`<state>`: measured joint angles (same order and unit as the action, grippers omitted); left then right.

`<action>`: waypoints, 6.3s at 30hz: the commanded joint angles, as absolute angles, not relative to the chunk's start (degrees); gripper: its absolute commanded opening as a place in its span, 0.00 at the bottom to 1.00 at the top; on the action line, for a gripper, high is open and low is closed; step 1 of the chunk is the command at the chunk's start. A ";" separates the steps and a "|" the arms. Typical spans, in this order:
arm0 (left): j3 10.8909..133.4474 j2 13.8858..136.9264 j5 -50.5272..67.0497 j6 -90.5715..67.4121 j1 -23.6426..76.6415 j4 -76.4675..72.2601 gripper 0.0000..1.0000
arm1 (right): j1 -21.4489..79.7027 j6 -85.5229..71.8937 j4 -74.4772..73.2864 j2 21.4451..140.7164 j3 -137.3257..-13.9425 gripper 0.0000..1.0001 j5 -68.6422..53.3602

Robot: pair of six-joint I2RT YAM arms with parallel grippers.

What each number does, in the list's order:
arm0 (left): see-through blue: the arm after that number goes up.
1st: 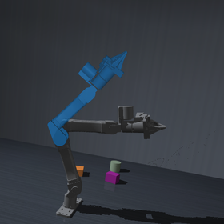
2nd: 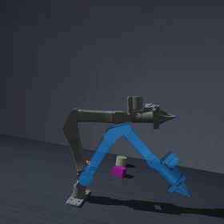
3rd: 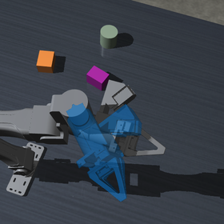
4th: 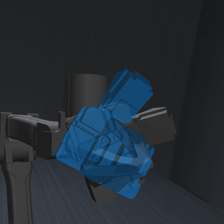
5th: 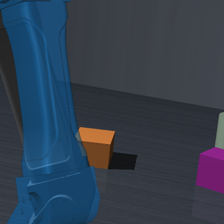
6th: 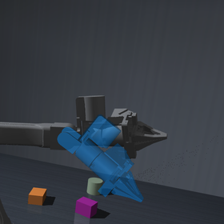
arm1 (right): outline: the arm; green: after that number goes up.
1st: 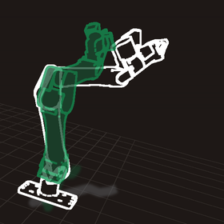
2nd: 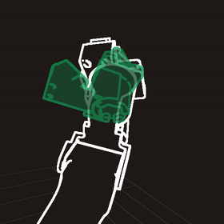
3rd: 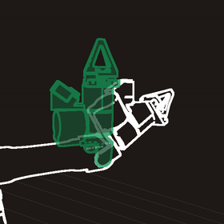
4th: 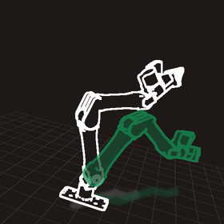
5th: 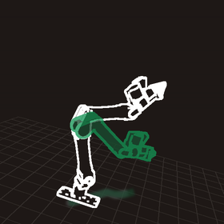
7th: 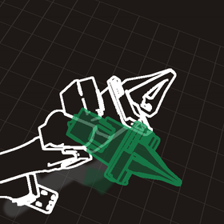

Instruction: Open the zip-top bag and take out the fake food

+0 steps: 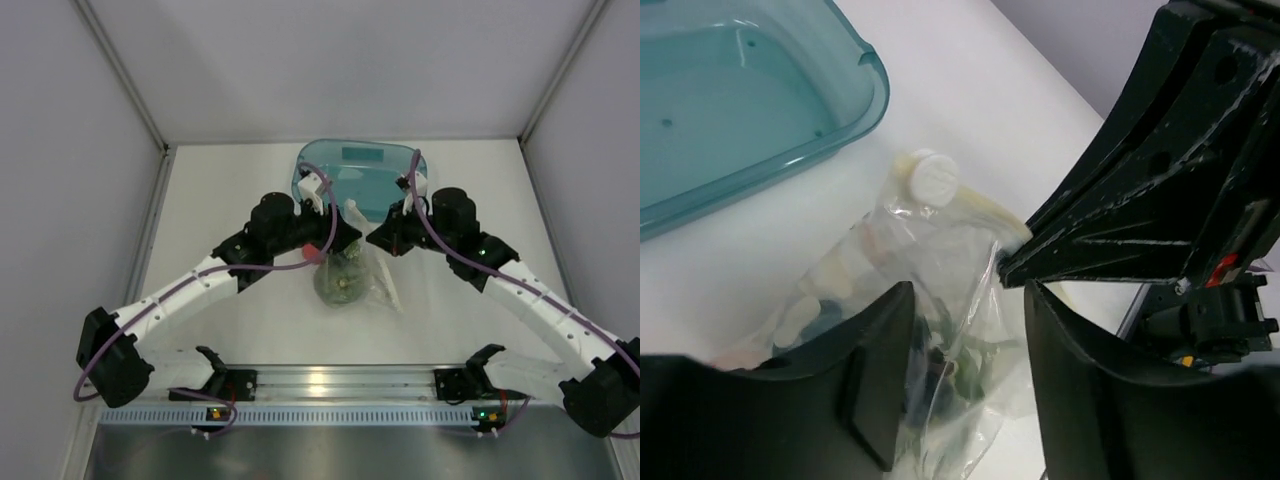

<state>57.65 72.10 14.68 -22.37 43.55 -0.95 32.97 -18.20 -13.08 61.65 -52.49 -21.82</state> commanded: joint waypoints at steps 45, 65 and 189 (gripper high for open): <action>49.92 63.46 54.23 -15.38 34.54 -25.74 0.42 | 48.60 4.66 -42.45 56.16 -78.92 0.00 -9.05; 48.87 64.16 53.70 -19.77 34.54 -31.20 0.22 | 48.60 1.05 -33.66 53.00 -75.32 0.00 -11.86; 42.36 63.27 39.20 -29.88 17.67 -33.75 0.00 | 50.62 -5.19 -46.93 44.48 -63.37 0.00 -9.66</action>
<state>42.54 62.72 43.03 -28.86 18.63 -29.15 49.74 -3.07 -44.34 46.83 -63.88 -8.82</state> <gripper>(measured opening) 0.014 0.114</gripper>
